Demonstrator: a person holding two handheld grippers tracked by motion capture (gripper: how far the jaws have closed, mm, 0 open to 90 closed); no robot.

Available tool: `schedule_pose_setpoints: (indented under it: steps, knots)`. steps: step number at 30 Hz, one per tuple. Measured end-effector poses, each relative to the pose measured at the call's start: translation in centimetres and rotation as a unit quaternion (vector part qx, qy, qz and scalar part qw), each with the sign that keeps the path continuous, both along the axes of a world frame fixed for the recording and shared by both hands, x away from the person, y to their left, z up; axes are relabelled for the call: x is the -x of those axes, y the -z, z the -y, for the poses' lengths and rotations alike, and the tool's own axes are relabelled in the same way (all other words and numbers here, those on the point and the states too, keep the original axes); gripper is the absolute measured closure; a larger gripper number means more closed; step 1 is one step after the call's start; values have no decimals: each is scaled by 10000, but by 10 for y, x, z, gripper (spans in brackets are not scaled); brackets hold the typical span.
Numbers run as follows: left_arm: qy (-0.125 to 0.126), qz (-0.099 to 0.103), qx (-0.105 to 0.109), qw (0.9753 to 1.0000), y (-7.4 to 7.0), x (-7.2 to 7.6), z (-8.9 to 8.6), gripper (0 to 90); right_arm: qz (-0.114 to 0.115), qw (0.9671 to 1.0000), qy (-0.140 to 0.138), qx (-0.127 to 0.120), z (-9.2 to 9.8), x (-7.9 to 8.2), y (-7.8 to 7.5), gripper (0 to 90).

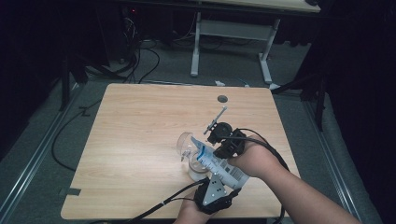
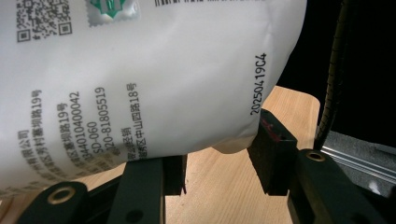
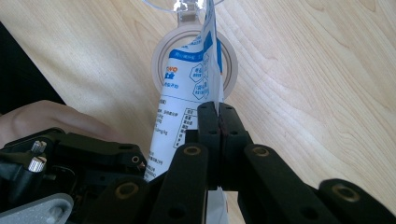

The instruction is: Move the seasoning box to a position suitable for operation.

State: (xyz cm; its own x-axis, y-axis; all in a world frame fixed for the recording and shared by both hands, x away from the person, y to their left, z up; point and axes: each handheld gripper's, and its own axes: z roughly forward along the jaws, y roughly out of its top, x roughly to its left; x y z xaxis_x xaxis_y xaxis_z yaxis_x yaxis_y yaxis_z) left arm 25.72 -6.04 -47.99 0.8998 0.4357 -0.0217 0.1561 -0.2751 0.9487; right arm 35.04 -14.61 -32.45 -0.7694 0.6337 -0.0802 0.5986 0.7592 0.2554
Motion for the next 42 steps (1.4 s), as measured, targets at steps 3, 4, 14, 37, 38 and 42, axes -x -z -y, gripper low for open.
schedule_pose_setpoints:
  steps: [3,4,14,37,38,42]
  knots:
    - [-8,-3,8,10000,0,0,0,602,27,10000,9,-4,0,0,0,900]
    - [-6,-2,13,10000,-1,-1,0,602,39,10000,8,-6,0,0,-1,900]
    - [-11,-5,40,10000,-2,-2,1,602,62,10000,-9,-8,0,-1,-1,900]
    - [-21,-12,91,10000,-5,-4,1,604,100,9999,-30,51,-3,-3,-4,900]
    - [-21,-9,94,10000,-5,-4,1,604,103,9999,-29,52,-3,-3,-4,900]
    - [-10,-16,108,9999,-5,-5,2,604,120,9999,-35,40,-2,-3,-5,900]
